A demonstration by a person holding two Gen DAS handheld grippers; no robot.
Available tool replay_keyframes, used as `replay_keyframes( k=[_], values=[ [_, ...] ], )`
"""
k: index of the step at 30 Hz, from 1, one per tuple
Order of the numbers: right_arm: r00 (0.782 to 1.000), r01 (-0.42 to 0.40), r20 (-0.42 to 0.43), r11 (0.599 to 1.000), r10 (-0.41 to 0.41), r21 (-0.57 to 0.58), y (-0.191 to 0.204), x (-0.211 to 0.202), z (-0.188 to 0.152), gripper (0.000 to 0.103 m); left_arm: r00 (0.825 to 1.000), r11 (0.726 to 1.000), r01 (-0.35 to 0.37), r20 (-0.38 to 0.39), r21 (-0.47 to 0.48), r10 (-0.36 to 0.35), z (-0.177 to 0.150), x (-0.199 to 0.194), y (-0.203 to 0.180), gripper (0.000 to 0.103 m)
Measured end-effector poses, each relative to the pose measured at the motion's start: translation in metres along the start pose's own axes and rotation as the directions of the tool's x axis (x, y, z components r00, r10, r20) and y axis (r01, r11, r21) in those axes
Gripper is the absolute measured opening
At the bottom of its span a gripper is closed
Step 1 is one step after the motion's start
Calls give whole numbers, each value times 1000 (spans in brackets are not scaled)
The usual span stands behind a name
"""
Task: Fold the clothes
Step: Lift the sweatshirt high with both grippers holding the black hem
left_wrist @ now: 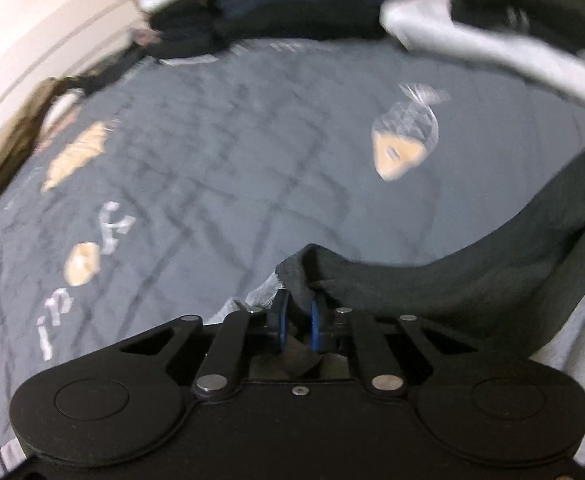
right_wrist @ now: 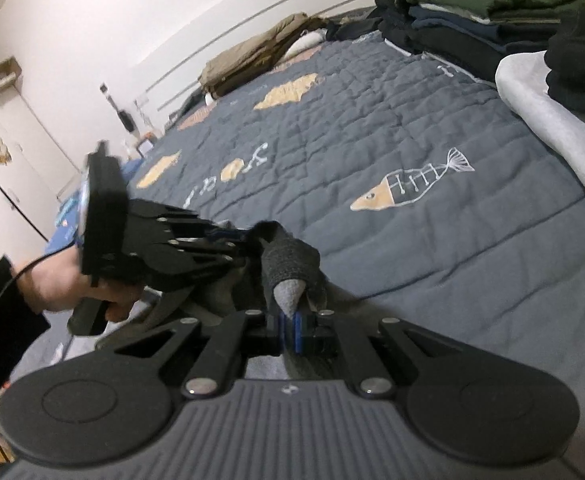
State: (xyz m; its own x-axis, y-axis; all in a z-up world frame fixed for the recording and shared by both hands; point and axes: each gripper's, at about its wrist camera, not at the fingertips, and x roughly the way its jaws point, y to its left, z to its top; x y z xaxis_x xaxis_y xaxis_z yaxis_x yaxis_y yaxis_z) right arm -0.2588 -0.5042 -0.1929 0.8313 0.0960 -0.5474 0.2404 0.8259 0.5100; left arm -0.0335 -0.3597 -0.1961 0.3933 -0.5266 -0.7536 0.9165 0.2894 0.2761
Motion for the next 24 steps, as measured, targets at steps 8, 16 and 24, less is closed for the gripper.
replay_keyframes(
  k=[8, 16, 24],
  values=[
    [993, -57, 103, 998, 54, 20, 10, -19, 9, 4, 986, 991, -89, 128, -104, 103, 0, -103, 39, 10],
    [971, -127, 200, 991, 132, -34, 55, -47, 31, 3, 937, 968, -194, 262, -160, 231, -8, -229, 62, 10],
    [930, -151, 307, 972, 202, -183, 129, -98, 78, 3, 855, 936, -303, 382, -182, 351, -5, -345, 60, 10]
  ],
)
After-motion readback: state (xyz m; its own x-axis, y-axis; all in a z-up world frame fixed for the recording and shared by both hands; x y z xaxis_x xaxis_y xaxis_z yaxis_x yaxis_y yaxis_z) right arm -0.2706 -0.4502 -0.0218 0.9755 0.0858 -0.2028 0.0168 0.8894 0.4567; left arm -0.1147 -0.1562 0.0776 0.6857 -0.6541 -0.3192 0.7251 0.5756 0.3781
